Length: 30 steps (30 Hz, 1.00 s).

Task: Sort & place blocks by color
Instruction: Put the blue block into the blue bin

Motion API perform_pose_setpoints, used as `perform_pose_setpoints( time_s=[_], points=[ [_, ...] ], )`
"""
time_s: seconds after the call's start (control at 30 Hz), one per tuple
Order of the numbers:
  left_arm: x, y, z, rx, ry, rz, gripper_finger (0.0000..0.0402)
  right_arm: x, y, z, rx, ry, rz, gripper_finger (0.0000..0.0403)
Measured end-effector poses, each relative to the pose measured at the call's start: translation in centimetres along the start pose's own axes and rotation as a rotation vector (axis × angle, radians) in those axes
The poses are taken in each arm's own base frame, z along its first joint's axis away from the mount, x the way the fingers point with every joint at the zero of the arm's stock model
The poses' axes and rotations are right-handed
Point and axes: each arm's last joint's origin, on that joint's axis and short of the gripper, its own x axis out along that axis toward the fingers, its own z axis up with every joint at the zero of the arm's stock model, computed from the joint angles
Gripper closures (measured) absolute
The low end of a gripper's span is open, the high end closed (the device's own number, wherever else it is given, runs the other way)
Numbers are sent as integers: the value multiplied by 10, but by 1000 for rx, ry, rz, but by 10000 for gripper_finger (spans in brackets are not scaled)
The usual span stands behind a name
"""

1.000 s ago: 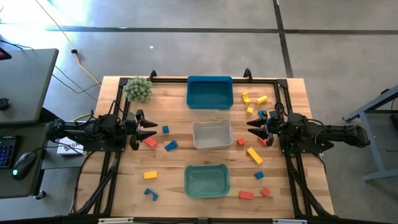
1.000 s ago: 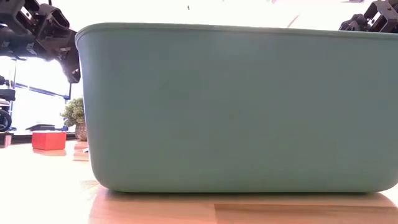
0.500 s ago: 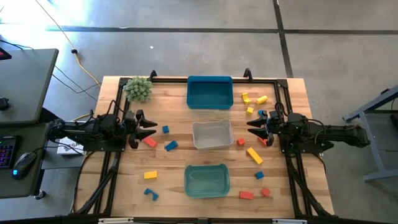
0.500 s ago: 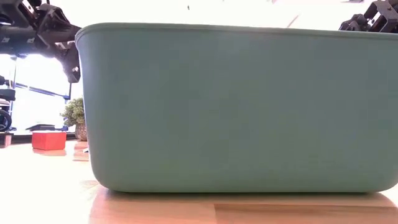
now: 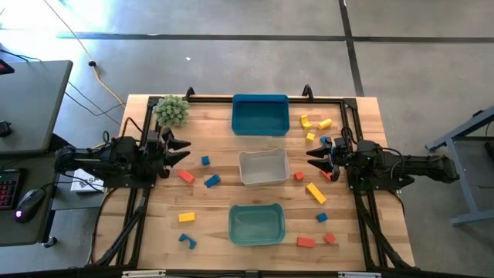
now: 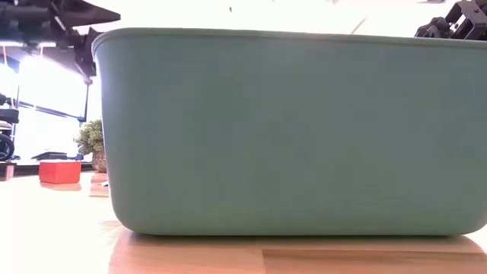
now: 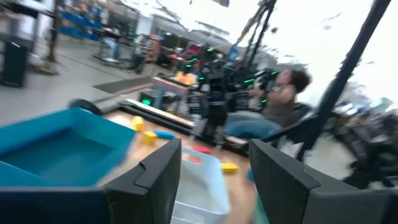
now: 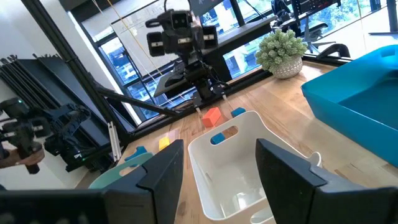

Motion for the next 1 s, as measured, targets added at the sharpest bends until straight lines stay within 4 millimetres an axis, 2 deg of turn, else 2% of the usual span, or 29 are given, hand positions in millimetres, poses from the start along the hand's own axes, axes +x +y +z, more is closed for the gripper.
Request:
perform_pose_setpoints(
  time_s=[0.23, 0.4, 0.53, 0.7, 1.0],
  points=[
    [10, -9, 33, 176, 96, 136, 225, 0, 0, 0, 0, 0, 0, 214],
    [21, -15, 53, 229, 212, 223, 222, 0, 0, 0, 0, 0, 0, 214],
    [31, -16, 61, 265, 346, 278, 210, 0, 0, 0, 0, 1, -1, 214],
    [43, -11, 59, 277, 523, 340, 186, 0, 0, -1, 0, 5, -3, 214],
    [62, -2, 31, 219, 819, 289, 170, 0, 0, -1, 1, 6, -3, 214]
  ],
)
